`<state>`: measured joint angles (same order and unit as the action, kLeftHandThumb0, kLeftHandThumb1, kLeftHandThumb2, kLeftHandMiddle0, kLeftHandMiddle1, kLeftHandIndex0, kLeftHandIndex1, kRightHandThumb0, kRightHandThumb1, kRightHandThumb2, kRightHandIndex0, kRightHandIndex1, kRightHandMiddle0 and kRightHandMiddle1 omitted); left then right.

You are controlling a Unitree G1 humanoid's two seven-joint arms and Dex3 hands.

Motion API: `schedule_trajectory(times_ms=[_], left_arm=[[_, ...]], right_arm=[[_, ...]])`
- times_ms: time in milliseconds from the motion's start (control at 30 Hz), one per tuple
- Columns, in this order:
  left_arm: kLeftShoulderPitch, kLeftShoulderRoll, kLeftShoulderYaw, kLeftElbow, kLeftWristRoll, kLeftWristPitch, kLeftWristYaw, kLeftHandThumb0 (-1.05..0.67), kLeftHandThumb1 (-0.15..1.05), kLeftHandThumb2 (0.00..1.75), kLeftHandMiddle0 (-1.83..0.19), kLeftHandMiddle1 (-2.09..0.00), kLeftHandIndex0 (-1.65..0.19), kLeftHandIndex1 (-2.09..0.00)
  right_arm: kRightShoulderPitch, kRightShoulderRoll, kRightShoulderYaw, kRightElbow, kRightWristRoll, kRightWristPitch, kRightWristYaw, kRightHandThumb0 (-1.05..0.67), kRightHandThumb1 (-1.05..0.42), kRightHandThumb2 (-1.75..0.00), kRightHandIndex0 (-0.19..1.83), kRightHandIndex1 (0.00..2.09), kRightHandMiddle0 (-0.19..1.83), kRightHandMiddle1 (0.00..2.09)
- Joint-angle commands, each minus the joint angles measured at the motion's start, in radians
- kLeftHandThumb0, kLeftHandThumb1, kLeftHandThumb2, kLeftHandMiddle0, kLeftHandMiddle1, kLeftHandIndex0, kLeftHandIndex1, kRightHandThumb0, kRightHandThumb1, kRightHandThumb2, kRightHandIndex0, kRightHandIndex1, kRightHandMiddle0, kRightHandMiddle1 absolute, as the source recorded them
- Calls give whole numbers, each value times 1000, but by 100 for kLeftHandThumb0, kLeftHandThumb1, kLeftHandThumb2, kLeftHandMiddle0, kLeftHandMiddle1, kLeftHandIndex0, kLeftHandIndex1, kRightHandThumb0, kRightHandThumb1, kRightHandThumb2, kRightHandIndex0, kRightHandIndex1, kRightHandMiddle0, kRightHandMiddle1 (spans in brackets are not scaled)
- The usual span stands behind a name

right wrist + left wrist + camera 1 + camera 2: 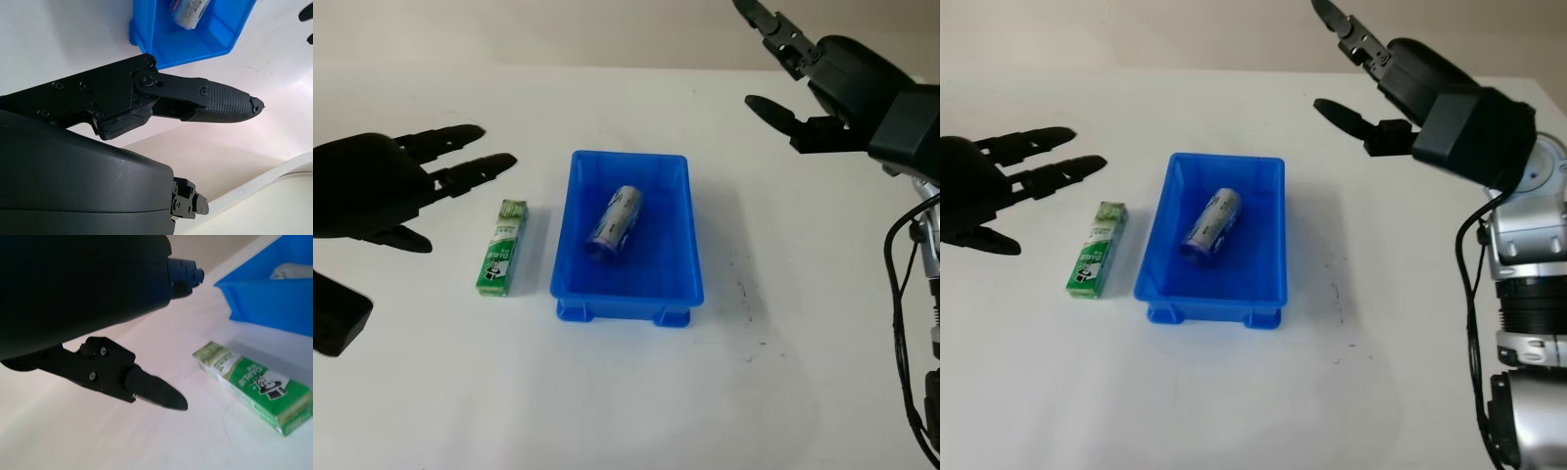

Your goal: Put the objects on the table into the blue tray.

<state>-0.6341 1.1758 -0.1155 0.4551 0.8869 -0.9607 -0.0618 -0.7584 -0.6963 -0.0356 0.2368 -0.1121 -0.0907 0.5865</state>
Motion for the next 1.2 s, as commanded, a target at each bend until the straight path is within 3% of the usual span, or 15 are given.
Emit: schedule_trajectory(times_ms=[0, 133, 300, 700, 933, 1167], left_arm=[[-74, 35, -60, 25, 135, -48, 136, -34, 99, 8, 3, -7, 4, -7], [-189, 50, -192, 80, 387, -103, 410, -11, 104, 28, -3, -7, 1, -8], [-319, 44, -331, 151, 555, -117, 583, 4, 105, 45, -5, -6, 0, -7], [-607, -12, -686, 331, 889, -19, 853, 0, 105, 29, -10, -5, -5, -6], [-662, -52, -787, 395, 888, -29, 920, -1, 105, 29, -10, -6, -4, -6], [-668, -91, -814, 413, 789, -130, 925, 4, 105, 24, -12, -5, -9, -7]], right_arm=[[-8, -3, 0, -10, 8, 10, 0, -87, -105, -59, -18, 5, -17, 5], [-4, -6, -3, -26, 12, 32, 5, -87, -105, -58, -19, 4, -17, 5], [8, -13, -10, -34, 17, 38, 6, -87, -105, -57, -19, 3, -17, 5], [36, -28, -38, -53, 49, 53, 13, -87, -105, -55, -19, 4, -18, 5], [45, -38, -45, -78, 59, 91, 17, -88, -105, -53, -19, 3, -18, 5], [58, -38, -50, -108, 56, 109, 6, -88, -105, -52, -19, 4, -18, 5]])
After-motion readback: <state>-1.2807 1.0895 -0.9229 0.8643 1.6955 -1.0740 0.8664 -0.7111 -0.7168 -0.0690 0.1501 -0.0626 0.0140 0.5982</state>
